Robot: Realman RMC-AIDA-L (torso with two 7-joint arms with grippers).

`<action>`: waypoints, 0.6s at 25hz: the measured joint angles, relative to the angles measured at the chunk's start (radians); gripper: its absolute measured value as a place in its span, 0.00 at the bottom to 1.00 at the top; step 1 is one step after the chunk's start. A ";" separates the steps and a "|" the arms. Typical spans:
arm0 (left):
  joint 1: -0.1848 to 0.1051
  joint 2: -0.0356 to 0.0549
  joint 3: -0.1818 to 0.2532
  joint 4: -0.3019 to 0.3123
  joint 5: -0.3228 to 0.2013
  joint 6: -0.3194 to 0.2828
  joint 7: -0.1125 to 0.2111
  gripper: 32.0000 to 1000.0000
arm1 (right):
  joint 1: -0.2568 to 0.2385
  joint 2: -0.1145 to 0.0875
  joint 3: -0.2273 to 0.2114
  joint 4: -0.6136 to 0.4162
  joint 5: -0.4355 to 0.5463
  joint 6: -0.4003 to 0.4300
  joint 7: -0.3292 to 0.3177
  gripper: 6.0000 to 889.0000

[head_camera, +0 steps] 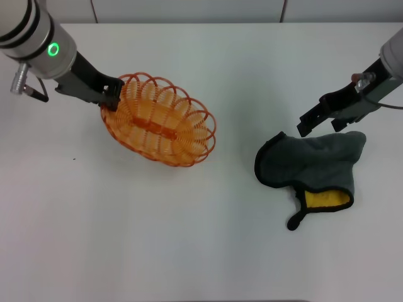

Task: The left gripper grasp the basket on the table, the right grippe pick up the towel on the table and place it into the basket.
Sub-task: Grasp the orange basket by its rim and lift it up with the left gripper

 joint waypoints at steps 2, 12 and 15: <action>0.000 -0.0004 0.002 0.029 -0.015 -0.015 -0.003 0.05 | 0.000 0.000 0.000 0.000 0.000 -0.002 -0.003 0.91; -0.007 -0.0008 0.083 0.123 -0.047 -0.046 -0.055 0.05 | -0.004 0.000 -0.011 0.003 -0.011 -0.048 -0.037 0.91; -0.011 -0.0005 0.091 0.129 -0.055 -0.047 -0.062 0.04 | -0.018 0.000 -0.017 0.023 -0.020 -0.076 -0.052 0.91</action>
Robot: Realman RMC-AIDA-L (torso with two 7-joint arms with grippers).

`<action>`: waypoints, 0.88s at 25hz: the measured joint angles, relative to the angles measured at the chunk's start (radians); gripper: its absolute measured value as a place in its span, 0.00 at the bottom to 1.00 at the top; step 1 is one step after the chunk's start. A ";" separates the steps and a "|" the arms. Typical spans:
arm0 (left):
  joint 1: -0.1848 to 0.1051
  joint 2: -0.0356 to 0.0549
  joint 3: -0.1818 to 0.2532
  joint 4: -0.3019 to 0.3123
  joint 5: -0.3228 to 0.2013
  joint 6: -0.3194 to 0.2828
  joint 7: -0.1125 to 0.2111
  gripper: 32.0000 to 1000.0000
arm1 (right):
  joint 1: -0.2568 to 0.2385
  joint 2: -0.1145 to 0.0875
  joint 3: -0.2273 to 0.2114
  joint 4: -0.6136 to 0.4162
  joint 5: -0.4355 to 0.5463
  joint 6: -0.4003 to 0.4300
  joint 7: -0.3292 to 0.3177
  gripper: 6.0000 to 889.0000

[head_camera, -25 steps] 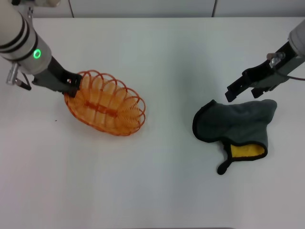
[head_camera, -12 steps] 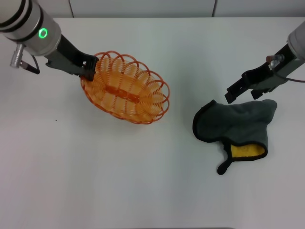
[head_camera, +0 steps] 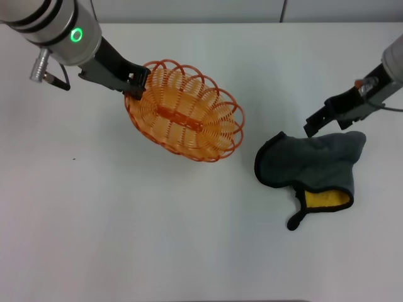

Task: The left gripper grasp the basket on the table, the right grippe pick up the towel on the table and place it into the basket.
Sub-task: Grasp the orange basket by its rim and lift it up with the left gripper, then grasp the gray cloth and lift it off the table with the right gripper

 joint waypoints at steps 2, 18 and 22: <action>-0.001 -0.0005 0.000 0.002 -0.006 -0.001 -0.002 0.04 | -0.005 0.001 -0.004 0.023 -0.002 -0.017 -0.008 0.91; -0.005 -0.0017 0.025 0.044 -0.015 -0.007 -0.019 0.04 | -0.006 0.013 -0.008 0.214 -0.001 -0.207 -0.078 0.77; -0.006 -0.0011 0.027 0.044 -0.031 -0.003 -0.014 0.04 | -0.005 0.013 -0.006 0.220 0.002 -0.221 -0.094 0.69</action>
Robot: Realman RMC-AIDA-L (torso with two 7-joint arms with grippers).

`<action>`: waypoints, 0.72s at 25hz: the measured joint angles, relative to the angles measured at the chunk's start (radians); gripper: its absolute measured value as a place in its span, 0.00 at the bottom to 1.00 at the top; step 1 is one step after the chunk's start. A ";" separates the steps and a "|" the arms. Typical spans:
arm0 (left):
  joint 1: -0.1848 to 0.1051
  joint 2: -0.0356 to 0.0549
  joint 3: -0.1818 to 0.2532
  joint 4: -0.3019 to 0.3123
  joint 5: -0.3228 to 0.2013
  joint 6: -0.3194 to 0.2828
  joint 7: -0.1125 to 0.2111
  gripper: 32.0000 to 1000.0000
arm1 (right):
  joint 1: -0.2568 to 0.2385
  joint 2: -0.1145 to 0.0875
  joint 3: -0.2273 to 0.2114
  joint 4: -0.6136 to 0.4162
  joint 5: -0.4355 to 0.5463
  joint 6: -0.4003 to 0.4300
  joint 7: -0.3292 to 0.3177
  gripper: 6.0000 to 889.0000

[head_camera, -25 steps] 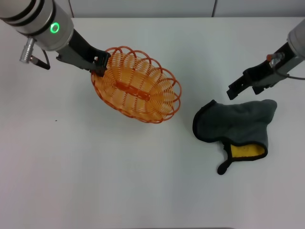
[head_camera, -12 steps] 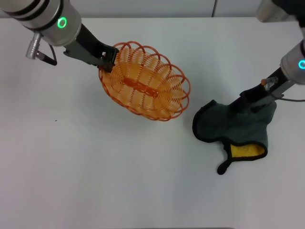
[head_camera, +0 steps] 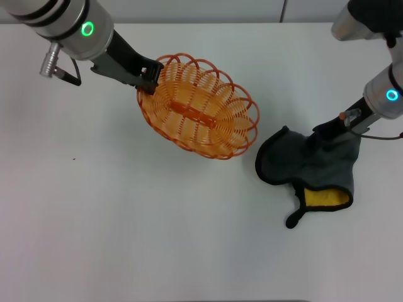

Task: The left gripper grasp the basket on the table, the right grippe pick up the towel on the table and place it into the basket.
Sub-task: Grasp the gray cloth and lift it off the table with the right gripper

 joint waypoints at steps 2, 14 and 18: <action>0.000 0.0002 0.001 0.000 -0.001 0.001 0.000 0.04 | 0.000 0.000 0.004 0.001 0.002 -0.004 -0.004 0.64; 0.004 0.0010 0.016 -0.004 0.000 0.012 -0.001 0.04 | -0.006 -0.002 0.009 0.002 0.048 0.002 -0.044 0.12; 0.004 0.0011 0.022 -0.010 0.000 0.016 -0.001 0.04 | -0.007 0.001 0.009 0.003 0.048 0.005 -0.051 0.00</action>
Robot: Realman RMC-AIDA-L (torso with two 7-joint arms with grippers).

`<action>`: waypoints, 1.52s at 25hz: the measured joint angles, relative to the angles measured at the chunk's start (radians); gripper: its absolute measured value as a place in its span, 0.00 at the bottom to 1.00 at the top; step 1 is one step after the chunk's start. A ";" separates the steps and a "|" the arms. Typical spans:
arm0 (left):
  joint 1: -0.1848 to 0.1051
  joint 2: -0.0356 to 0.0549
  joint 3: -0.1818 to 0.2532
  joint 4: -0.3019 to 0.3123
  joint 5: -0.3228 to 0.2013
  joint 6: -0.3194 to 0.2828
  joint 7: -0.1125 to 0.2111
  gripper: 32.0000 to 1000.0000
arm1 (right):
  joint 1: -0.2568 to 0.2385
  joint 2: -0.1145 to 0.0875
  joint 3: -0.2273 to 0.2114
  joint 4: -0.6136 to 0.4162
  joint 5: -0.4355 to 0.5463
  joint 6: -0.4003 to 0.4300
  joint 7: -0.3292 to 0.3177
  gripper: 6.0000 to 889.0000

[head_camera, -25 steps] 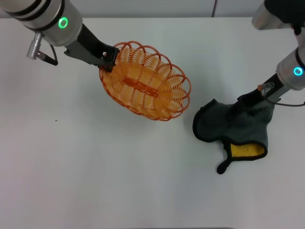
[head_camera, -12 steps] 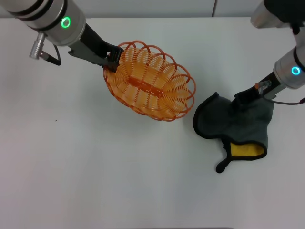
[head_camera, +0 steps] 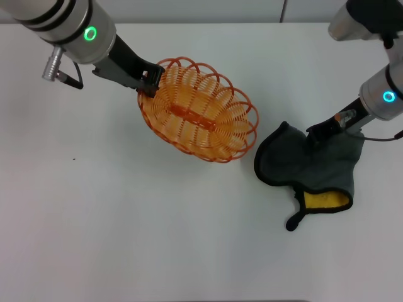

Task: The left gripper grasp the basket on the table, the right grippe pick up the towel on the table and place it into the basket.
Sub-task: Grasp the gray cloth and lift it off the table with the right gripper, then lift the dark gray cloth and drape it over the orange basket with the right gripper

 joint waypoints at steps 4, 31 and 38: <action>0.001 0.0002 0.000 -0.001 0.000 0.000 0.001 0.04 | 0.000 0.001 0.000 0.000 0.001 0.002 0.000 0.00; 0.027 0.0083 -0.041 -0.094 0.012 0.048 0.023 0.04 | -0.070 0.031 -0.028 -0.408 0.023 0.291 0.093 0.00; 0.036 0.0096 -0.046 -0.097 0.024 0.050 0.025 0.04 | -0.115 0.032 -0.184 -0.670 0.125 0.384 0.188 0.00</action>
